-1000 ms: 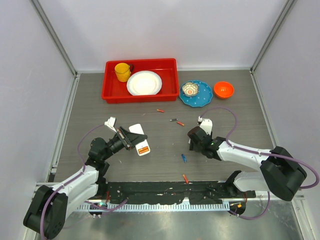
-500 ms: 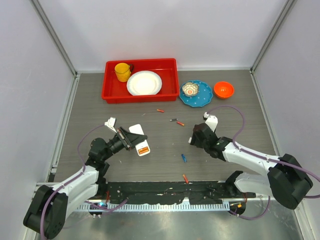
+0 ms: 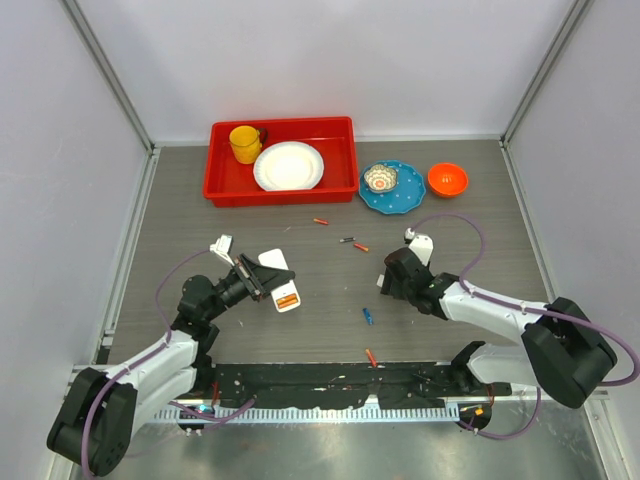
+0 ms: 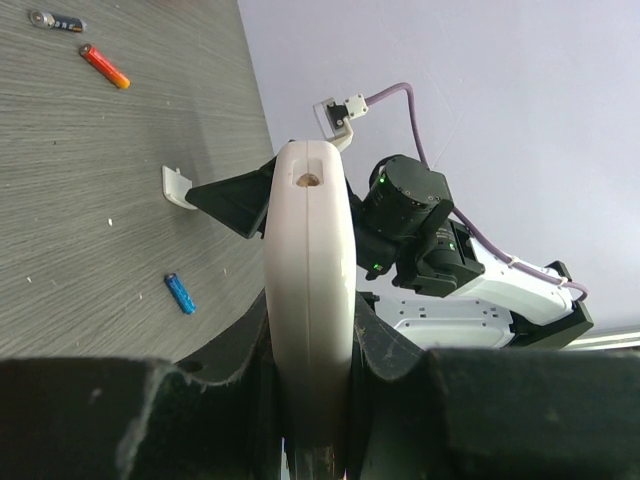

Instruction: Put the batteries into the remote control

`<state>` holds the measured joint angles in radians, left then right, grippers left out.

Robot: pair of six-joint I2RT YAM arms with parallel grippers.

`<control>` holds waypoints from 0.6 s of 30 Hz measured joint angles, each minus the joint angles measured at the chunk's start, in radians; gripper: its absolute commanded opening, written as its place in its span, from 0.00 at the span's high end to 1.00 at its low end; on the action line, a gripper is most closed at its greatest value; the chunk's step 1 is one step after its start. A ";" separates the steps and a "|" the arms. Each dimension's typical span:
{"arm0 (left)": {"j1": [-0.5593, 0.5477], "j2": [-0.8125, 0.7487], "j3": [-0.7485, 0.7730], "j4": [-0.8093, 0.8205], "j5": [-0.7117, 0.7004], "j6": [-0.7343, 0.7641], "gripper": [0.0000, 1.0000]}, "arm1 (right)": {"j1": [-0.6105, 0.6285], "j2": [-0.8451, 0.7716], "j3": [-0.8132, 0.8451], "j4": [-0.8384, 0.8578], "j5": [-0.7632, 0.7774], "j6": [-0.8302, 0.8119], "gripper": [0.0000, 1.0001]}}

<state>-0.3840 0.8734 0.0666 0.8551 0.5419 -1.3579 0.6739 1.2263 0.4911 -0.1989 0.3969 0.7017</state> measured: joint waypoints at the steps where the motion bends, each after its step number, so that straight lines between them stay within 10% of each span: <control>1: 0.000 0.000 0.000 0.000 0.000 0.000 1.00 | 0.000 0.002 -0.002 0.002 -0.002 0.000 0.42; 18: 0.000 0.002 0.000 0.000 0.000 0.000 1.00 | 0.000 0.011 -0.012 0.023 -0.011 -0.014 0.43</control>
<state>-0.3840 0.8749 0.0662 0.8555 0.5419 -1.3582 0.6739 1.2373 0.4793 -0.1764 0.3859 0.6876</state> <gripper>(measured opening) 0.257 0.579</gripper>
